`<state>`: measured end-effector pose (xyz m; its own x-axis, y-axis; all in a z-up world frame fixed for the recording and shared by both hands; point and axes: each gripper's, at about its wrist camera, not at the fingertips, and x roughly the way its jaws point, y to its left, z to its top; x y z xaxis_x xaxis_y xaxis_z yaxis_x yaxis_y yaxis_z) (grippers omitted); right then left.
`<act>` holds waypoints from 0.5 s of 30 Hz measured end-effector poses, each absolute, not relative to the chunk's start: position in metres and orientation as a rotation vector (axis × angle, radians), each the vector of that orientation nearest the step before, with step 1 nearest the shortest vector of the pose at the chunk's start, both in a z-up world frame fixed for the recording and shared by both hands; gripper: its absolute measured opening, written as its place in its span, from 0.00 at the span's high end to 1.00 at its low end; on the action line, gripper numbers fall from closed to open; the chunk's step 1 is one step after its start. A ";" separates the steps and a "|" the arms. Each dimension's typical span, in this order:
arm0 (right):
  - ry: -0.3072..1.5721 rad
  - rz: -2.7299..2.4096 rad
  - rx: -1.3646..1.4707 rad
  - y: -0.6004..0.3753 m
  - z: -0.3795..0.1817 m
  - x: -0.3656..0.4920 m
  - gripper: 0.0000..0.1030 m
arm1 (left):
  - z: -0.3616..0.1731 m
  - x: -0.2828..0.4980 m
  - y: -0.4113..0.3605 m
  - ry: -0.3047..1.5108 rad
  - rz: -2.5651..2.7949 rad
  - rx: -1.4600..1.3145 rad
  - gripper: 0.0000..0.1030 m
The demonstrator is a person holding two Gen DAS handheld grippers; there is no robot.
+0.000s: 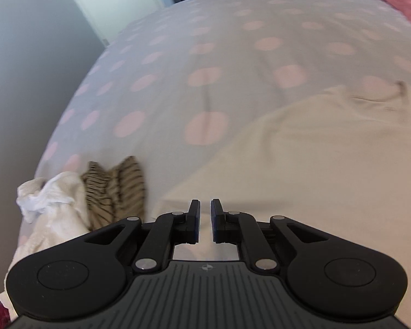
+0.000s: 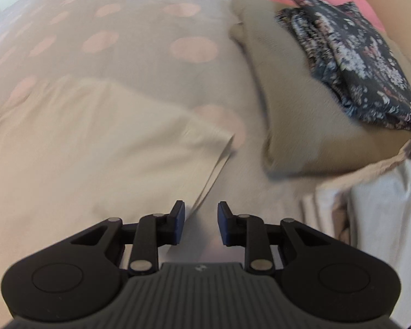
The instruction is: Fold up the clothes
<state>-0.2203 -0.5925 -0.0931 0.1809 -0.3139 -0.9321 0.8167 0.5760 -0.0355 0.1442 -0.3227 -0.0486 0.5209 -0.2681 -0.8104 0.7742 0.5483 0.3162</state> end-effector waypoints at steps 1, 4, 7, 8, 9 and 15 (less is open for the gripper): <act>1.128 -0.827 0.537 -0.578 -0.092 -0.224 0.72 | -0.045 0.131 -0.323 0.784 -0.725 0.752 0.93; 1.144 -0.753 0.561 -0.543 -0.093 -0.252 0.72 | -0.038 0.096 -0.317 0.777 -0.807 0.771 0.93; 1.172 -0.699 0.617 -0.510 -0.100 -0.287 0.72 | -0.039 0.066 -0.307 0.804 -0.850 0.791 0.93; 1.186 -0.685 0.635 -0.498 -0.103 -0.298 0.72 | -0.041 0.055 -0.304 0.810 -0.865 0.804 0.93; 1.199 -0.670 0.653 -0.486 -0.105 -0.310 0.72 | -0.042 0.044 -0.302 0.814 -0.880 0.819 0.93; 1.291 -0.573 0.685 -0.428 -0.121 -0.363 0.72 | -0.052 -0.024 -0.285 0.823 -1.004 0.899 0.92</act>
